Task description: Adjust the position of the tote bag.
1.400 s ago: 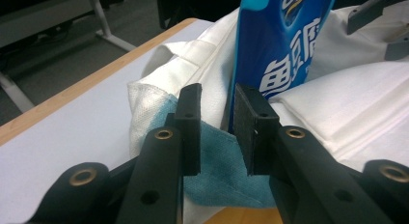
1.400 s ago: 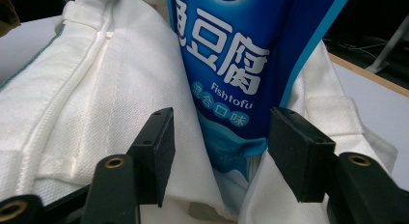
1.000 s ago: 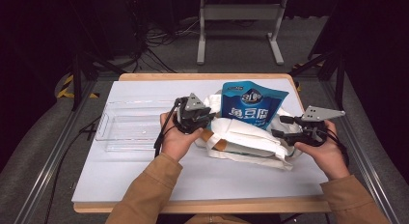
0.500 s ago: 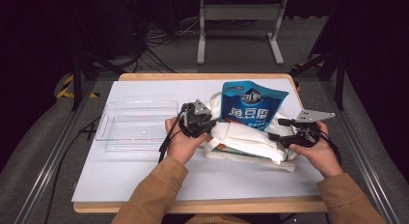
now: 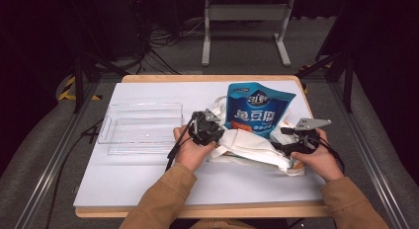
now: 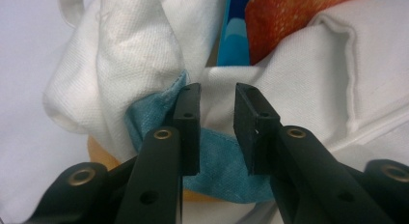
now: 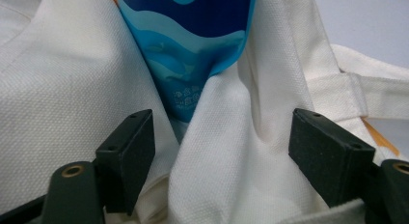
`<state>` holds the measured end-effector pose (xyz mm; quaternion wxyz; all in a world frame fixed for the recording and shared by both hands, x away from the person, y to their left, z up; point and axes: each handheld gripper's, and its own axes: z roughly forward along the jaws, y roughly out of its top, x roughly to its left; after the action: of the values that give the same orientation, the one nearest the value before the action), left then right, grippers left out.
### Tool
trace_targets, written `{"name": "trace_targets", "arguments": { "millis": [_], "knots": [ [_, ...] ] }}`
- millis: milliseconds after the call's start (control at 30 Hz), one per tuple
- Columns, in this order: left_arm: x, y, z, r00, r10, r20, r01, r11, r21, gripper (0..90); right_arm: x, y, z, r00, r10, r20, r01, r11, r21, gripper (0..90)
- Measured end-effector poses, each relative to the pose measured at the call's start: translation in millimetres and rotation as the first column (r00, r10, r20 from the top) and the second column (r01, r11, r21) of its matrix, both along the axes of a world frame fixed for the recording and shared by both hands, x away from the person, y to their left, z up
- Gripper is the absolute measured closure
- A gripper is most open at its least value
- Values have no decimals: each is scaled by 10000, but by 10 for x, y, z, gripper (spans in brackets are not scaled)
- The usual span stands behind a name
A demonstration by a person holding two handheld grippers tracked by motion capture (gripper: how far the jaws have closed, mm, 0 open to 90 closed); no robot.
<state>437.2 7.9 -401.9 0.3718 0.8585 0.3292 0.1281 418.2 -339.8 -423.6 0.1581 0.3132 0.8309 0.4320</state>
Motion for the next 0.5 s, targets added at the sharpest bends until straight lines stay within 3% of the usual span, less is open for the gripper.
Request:
{"name": "trace_targets", "arguments": {
  "millis": [67,233,500],
  "knots": [
    [21,-39,-82,9989,-40,-469,49,9998,173,763,1,-2,-43,10000,24,-64,-23,10000,55,252],
    [3,-78,-115,9993,79,-357,-65,9992,391,773,3,13,-69,9999,56,-83,-57,9999,-104,252],
    [1,-77,-115,9993,76,-365,-62,9992,392,770,1,31,-106,9999,37,-142,-40,9999,-149,253]
  ]
}}
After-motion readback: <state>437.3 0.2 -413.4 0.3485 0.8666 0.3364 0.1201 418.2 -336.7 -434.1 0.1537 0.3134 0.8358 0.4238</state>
